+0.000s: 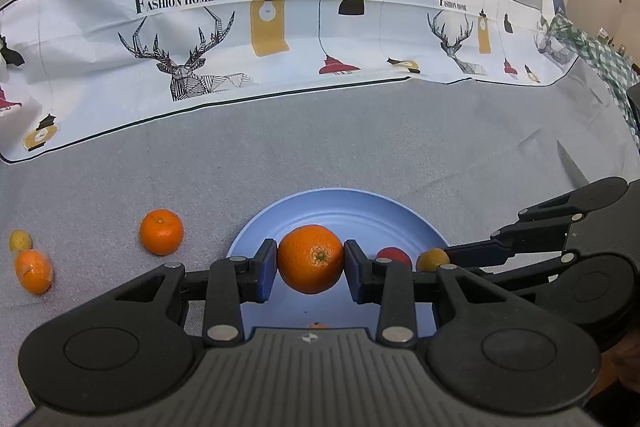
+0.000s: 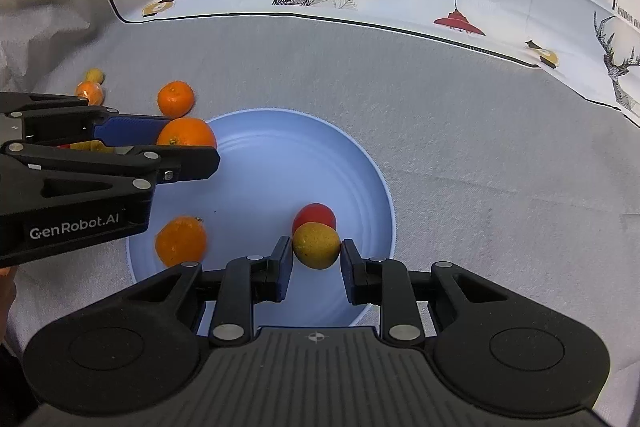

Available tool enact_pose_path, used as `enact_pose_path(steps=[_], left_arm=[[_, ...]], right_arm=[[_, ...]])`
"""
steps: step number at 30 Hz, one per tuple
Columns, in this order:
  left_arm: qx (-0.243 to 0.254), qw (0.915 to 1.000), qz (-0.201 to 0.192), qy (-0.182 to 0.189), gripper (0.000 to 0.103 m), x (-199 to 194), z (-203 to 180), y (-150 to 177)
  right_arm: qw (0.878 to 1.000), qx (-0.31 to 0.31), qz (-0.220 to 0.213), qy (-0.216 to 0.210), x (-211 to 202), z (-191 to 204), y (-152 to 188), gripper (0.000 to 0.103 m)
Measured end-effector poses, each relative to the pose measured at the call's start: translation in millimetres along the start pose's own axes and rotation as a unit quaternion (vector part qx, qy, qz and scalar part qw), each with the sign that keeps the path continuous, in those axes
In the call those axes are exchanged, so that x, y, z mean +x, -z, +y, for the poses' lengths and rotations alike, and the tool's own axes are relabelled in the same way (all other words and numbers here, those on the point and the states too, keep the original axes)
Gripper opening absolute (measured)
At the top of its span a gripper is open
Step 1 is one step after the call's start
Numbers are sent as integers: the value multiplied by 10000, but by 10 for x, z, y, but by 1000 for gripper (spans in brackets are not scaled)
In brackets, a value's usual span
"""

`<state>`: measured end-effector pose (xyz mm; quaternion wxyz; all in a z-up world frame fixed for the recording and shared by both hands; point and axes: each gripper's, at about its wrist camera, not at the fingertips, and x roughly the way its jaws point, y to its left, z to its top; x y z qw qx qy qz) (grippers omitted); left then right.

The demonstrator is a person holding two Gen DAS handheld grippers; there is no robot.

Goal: Organize fruits
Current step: 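Open the left tool to drop the orange while the right tool releases the yellow fruit onto the plate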

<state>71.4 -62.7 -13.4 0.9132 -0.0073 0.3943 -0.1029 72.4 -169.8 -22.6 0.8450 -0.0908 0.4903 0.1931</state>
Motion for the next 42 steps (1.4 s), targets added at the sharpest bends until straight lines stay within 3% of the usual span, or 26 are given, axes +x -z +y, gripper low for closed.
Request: enact_pose_path(steps=[15, 20, 27, 42], left_arm=[[-15, 9999, 74, 71, 42, 36, -14, 15], [-50, 10000, 6, 55, 43, 24, 5, 7], [-50, 10000, -48, 55, 43, -13, -6, 2], [-76, 9999, -101, 25, 41, -66, 21, -7]], right_arm=[[10000, -42, 36, -74, 15, 3, 4, 27], [10000, -13, -7, -63, 3, 0, 3, 39], [10000, -9, -42, 17, 0, 7, 4, 46], [9999, -14, -105, 106, 2, 53, -5, 47]])
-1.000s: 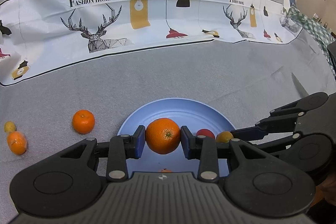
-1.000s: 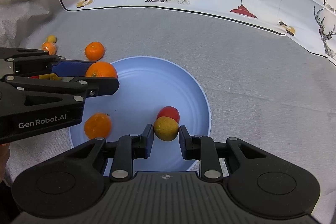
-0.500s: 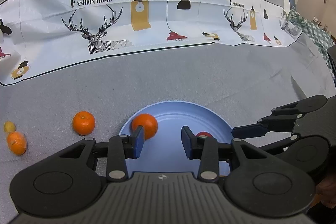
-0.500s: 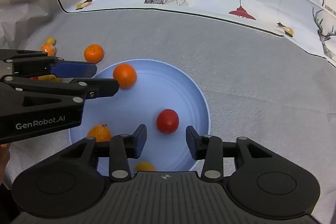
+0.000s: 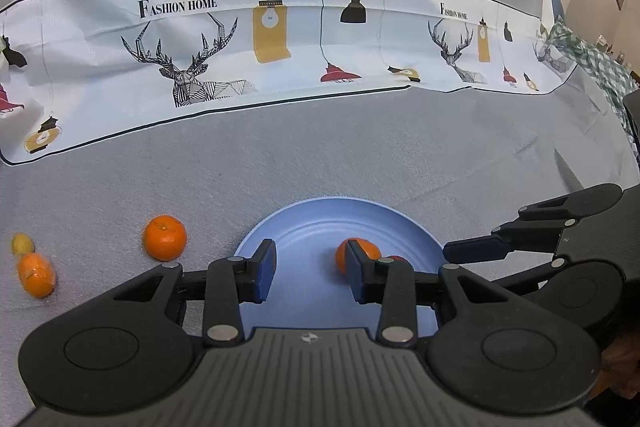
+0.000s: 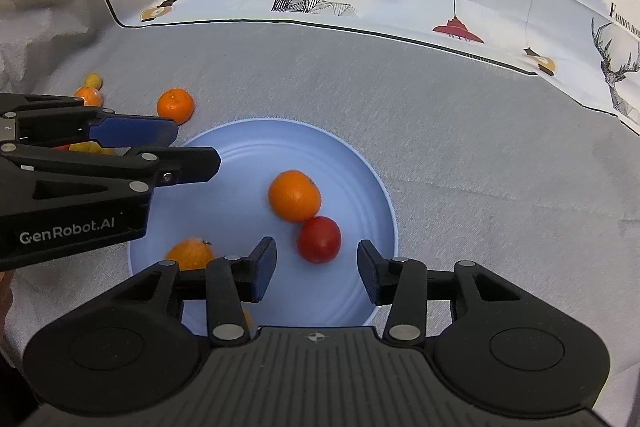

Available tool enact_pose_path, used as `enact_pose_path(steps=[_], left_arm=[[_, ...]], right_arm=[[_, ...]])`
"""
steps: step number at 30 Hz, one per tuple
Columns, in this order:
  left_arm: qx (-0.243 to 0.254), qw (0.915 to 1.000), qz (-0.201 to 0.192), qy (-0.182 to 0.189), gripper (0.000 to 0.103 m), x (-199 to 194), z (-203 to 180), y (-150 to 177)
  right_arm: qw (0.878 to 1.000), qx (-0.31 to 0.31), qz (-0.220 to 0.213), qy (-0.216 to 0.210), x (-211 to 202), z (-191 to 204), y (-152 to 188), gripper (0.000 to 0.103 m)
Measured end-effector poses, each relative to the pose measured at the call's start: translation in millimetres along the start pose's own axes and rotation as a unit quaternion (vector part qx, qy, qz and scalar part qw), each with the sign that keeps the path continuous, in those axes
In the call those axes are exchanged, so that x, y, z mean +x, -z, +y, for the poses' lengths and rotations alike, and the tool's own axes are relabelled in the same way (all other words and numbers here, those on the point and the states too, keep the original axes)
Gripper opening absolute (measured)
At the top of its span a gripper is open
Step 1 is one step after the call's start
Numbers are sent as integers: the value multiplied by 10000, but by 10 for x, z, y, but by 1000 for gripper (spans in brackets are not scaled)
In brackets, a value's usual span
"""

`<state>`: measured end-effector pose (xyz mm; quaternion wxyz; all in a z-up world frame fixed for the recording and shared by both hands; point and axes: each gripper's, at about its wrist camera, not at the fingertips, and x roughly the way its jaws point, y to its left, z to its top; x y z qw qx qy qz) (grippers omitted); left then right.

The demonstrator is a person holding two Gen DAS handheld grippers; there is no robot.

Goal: Organize fruits
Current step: 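Open the left tool to drop the orange while the right tool releases the yellow fruit onto the plate, then withdraw both open tools from the plate toward the fruit pile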

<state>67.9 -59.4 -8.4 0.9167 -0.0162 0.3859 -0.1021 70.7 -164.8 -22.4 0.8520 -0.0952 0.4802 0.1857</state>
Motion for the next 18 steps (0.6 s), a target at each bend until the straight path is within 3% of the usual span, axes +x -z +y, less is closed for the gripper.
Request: enact_pose_path(steps=[18], left_arm=[[-113, 9999, -98, -80, 38, -102, 150, -30]], right_arm=[[9991, 93, -354, 212, -46, 60, -108, 47]])
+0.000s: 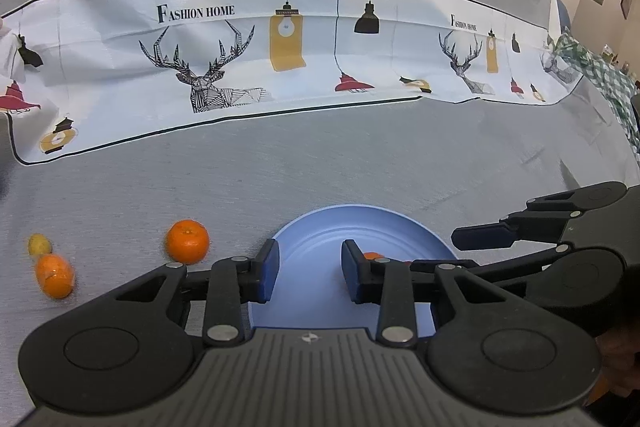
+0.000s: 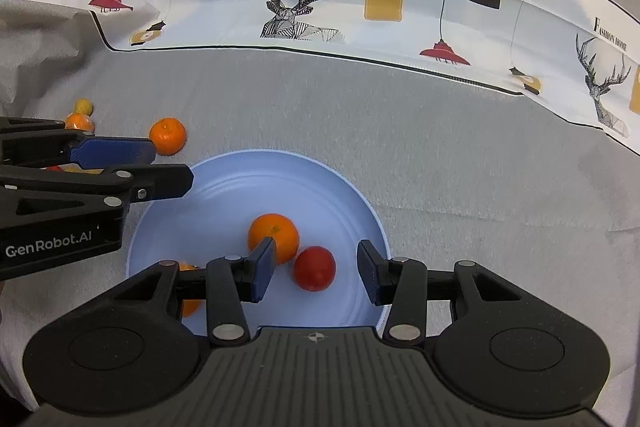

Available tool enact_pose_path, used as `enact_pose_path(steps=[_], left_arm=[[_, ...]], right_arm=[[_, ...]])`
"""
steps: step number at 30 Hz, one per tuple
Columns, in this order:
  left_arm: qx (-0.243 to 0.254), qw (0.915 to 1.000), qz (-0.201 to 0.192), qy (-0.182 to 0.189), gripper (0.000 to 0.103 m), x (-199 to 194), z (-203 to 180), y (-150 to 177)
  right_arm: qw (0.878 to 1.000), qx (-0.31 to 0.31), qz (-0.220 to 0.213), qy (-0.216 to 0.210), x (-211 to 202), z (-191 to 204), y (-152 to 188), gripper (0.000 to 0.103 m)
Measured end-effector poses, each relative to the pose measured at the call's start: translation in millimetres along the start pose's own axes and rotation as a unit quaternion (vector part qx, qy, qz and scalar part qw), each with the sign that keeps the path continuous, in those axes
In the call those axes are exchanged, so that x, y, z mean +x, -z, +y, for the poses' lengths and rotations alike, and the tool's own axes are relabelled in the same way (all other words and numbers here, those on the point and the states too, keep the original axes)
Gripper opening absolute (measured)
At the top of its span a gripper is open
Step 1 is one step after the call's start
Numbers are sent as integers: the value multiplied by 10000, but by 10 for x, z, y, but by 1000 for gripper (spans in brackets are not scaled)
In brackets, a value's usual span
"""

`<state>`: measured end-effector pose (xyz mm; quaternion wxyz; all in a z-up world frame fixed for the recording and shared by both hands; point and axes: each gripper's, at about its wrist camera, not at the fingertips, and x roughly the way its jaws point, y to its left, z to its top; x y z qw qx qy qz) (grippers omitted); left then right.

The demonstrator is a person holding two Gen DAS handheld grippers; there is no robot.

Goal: Organize fruits
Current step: 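Withdraw both open tools from the plate toward the fruit pile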

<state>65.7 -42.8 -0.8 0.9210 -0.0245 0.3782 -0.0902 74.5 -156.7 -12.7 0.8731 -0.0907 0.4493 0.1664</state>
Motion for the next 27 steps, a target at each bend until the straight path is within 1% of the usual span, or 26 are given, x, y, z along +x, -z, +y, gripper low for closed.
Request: enact_pose_path(steps=[27], left_arm=[[-141, 9998, -75, -82, 37, -114, 211, -4]], right_arm=[[9998, -138, -114, -102, 24, 341, -103, 45]])
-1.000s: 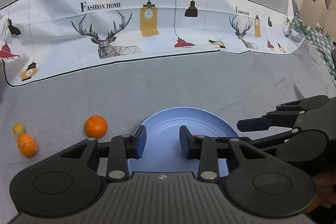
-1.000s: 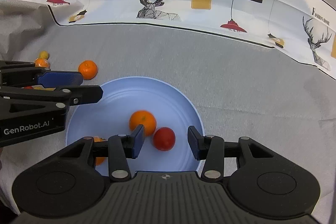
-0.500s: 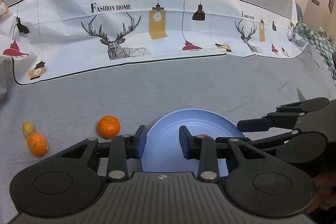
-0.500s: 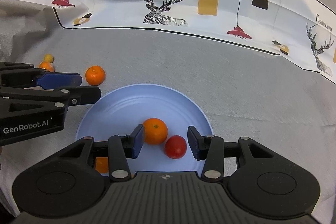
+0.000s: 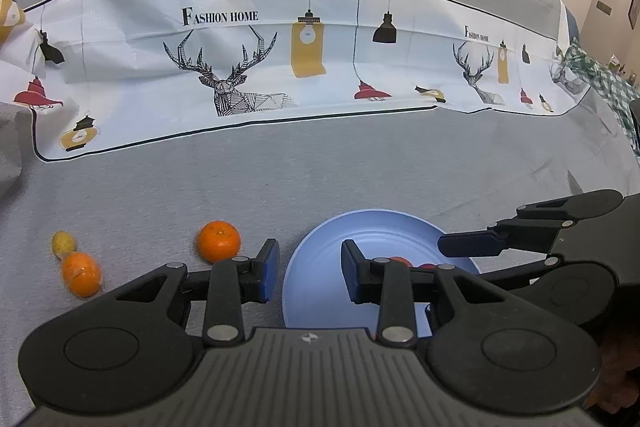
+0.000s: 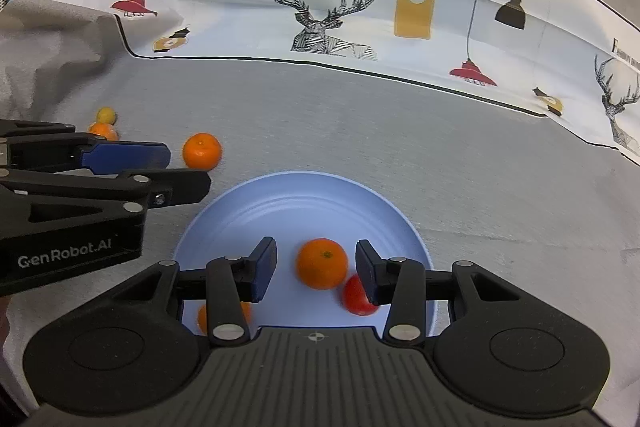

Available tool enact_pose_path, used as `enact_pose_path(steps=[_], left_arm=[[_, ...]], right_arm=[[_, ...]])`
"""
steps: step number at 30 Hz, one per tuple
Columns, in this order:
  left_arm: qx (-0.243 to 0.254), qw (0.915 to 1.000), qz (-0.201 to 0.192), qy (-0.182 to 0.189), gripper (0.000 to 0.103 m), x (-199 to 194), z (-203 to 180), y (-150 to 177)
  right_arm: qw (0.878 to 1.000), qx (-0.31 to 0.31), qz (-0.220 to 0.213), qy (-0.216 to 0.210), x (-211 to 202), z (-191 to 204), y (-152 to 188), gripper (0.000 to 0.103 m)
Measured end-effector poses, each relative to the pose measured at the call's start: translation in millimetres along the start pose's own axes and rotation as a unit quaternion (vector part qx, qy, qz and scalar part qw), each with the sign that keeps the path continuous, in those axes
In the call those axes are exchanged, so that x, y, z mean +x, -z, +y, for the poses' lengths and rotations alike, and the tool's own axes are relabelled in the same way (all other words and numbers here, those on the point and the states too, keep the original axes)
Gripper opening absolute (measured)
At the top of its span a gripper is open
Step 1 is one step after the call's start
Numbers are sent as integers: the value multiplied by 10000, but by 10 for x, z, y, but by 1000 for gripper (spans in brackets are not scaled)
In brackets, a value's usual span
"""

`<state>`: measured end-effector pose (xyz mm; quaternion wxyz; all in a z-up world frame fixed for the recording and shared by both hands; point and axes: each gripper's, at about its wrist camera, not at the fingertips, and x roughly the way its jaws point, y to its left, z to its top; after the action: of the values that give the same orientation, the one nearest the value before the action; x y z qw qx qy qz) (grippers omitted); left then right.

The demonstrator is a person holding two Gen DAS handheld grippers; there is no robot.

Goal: Organize fruits
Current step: 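Withdraw both open tools from the plate toward the fruit pile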

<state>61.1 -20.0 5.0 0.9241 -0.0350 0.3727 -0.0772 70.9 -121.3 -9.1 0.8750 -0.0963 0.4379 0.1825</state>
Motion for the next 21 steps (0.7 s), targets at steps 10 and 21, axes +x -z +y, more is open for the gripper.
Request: enact_pose_path(steps=[10, 21], left_arm=[[-27, 10000, -15, -12, 37, -26, 49, -9], [-136, 9998, -55, -104, 37, -97, 196, -8]], right_arm=[[10000, -36, -41, -25, 8, 146, -49, 45], [9999, -71, -122, -35, 20, 294, -91, 41]])
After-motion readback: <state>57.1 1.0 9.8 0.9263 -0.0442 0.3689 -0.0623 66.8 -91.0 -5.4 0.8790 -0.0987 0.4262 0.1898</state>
